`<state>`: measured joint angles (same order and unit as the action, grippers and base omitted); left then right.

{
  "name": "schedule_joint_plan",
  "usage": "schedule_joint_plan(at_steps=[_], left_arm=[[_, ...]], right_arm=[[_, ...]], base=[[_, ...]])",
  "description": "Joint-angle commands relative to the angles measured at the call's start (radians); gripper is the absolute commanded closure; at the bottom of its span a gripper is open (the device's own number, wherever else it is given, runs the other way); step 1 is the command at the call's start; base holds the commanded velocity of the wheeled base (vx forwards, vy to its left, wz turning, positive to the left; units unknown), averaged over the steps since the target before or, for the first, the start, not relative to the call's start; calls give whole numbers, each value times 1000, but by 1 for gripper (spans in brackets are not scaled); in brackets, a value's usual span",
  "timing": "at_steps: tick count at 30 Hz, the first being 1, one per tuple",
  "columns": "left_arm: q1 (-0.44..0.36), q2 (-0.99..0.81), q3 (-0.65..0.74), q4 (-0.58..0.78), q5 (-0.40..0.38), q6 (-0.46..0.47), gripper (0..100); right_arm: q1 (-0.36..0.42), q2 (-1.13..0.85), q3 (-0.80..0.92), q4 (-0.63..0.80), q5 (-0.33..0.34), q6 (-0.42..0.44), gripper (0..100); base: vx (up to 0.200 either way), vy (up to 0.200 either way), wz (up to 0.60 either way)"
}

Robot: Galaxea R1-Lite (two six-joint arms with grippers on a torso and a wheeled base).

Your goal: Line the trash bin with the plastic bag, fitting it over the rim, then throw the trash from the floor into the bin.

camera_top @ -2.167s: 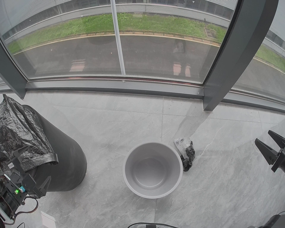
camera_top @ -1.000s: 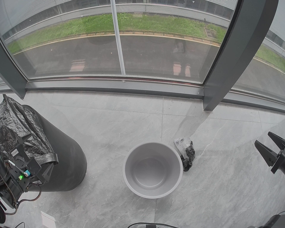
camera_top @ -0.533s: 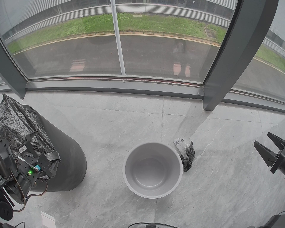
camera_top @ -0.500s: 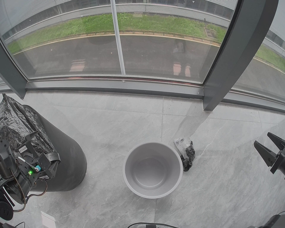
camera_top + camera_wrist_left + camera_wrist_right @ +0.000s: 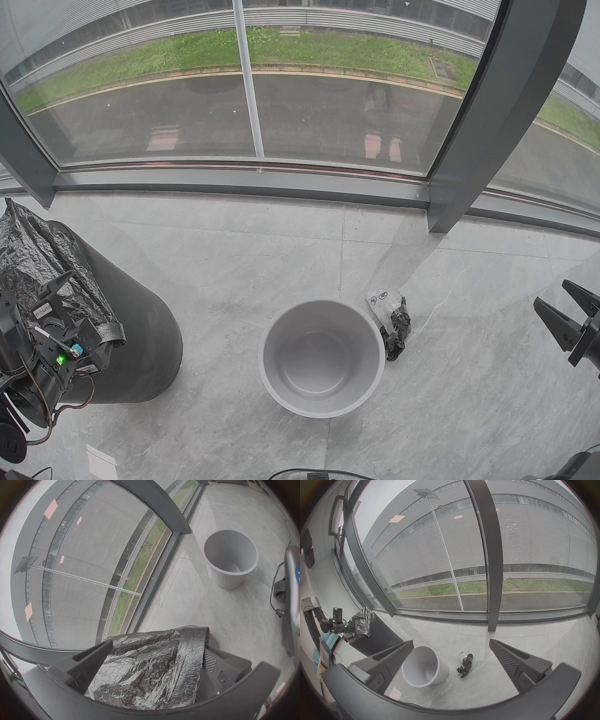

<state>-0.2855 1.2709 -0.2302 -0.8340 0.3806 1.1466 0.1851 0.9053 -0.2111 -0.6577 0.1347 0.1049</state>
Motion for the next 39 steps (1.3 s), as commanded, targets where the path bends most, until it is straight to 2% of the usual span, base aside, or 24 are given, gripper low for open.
schedule_joint_plan(at_steps=[1,8,15,16,25,30,34,36,38,39], left_arm=[[0,2,2,-27,7,-1,0],[9,67,19,-162,30,1,0],[20,74,26,-183,34,1,0],[23,74,25,-183,34,-1,100],[40,78,29,-181,34,-11,100],[92,97,2,-183,32,-53,100],[131,99,-80,-183,30,-188,100],[135,99,-159,-183,30,-326,100],[137,99,-193,-183,30,-383,100],[152,97,-247,-183,30,-481,100]], right_arm=[[1,1,2,0,0,-1,0],[1,0,2,0,0,-1,0],[1,-2,2,-2,0,-1,0],[1,-2,2,-2,0,-1,0],[1,-3,4,-2,0,4,0],[2,0,6,0,0,4,0],[2,-2,7,1,2,2,0],[2,-2,13,1,3,2,0],[4,0,19,1,3,2,0],[8,1,27,1,3,1,0]], base=[[0,0,0],[0,0,0],[0,0,0],[0,0,0],[0,0,0],[0,0,0],[0,0,0],[0,0,0],[0,0,0],[0,0,0]])
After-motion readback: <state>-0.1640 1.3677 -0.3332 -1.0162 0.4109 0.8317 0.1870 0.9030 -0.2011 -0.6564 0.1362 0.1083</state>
